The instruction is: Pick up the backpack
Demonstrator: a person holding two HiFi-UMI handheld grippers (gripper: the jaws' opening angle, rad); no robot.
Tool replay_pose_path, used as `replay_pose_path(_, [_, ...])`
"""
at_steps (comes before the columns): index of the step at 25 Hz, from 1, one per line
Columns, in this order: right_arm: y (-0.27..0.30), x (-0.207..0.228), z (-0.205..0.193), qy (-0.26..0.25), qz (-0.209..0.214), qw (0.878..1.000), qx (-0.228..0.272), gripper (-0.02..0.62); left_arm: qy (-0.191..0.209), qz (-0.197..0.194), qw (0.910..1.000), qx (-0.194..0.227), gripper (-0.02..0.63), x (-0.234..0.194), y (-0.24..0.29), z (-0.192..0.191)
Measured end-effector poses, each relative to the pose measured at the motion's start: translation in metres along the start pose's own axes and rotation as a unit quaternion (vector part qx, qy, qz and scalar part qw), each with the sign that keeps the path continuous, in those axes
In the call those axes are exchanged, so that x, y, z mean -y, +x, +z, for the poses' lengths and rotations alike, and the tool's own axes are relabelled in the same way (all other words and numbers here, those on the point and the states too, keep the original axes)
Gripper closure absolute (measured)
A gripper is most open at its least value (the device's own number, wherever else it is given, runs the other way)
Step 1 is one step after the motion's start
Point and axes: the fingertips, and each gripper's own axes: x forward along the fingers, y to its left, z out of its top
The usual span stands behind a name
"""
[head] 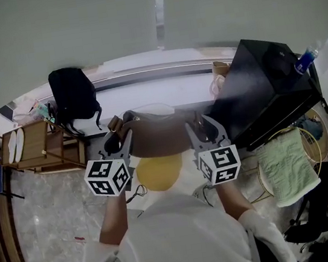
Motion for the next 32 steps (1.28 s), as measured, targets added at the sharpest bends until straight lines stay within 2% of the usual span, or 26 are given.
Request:
replay_pose_path(17, [0.007,0.001,0.011,-0.008,0.000,1.000,0.007,0.422,-0.003,-0.003,0.9999,0.013,0.489,-0.003,0.001,0.011])
replay_pose_path(32, [0.002,0.000,0.009,-0.006,0.000,1.000,0.004,0.422,-0.004,-0.006,0.9999,0.009,0.489,0.000,-0.002,0.009])
